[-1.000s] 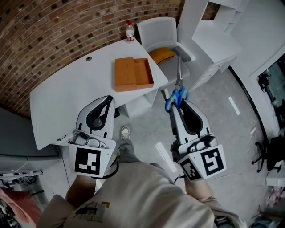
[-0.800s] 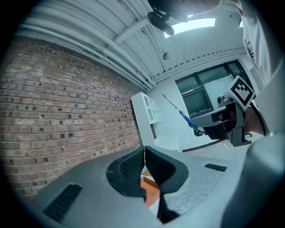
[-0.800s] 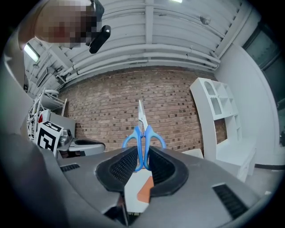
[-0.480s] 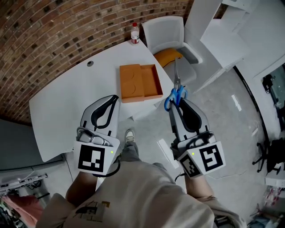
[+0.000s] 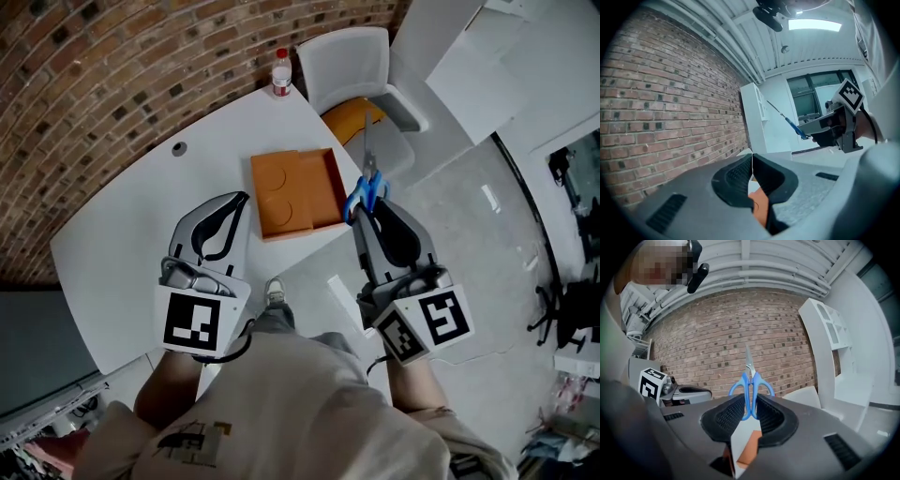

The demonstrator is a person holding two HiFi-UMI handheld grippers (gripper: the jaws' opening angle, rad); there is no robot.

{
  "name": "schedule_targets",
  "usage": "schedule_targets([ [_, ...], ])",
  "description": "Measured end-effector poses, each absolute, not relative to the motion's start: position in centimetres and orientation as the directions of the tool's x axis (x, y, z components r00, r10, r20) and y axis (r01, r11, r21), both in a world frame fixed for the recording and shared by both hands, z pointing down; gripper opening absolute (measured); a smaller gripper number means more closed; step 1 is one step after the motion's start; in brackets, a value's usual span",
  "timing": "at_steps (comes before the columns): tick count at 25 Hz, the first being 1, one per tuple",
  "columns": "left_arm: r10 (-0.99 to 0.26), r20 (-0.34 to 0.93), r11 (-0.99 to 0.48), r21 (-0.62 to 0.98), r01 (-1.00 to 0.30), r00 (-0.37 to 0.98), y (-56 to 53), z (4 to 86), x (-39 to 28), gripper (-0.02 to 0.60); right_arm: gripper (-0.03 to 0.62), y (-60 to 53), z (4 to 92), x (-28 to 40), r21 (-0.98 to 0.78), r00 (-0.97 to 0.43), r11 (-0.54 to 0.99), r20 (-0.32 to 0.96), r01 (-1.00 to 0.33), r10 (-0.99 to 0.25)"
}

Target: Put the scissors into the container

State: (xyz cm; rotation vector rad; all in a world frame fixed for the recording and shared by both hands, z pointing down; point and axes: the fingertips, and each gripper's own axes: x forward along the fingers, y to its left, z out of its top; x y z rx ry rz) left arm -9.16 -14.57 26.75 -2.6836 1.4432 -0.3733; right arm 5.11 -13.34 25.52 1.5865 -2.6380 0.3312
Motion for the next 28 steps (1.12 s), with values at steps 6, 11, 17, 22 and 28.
schedule_targets([
  [6,-0.805,0.185,-0.591,-0.160,-0.791,0.564,-18.0,27.0,-9.4,0.011,0.080,-16.4,26.6,4.3,-0.188,-0.446,0.413,0.202,-0.891,-0.872],
  [11,-0.771,0.200,-0.633,-0.139,-0.761,0.605,-22.0,29.7,-9.5,0.011,0.080,-20.8,30.4,3.8,-0.215,-0.413,0.363,0.268,-0.906,-0.870],
  [17,-0.748,0.241,-0.653,-0.098,-0.751,0.619,-24.0,32.1,-9.5,0.011,0.080,-22.9,33.6,3.6,-0.232,-0.395,0.329,0.356,-0.915,-0.847],
  [22,-0.734,0.271,-0.661,-0.076,-0.747,0.622,-25.4,33.7,-9.0,0.011,0.080,-24.2,36.7,3.8,-0.241,-0.387,0.309,0.434,-0.920,-0.813],
  [28,-0.723,0.319,-0.658,-0.048,-0.752,0.612,-26.5,36.6,-7.9,0.011,0.080,-25.7,41.0,4.4,-0.244,-0.387,0.302,0.516,-0.922,-0.764],
])
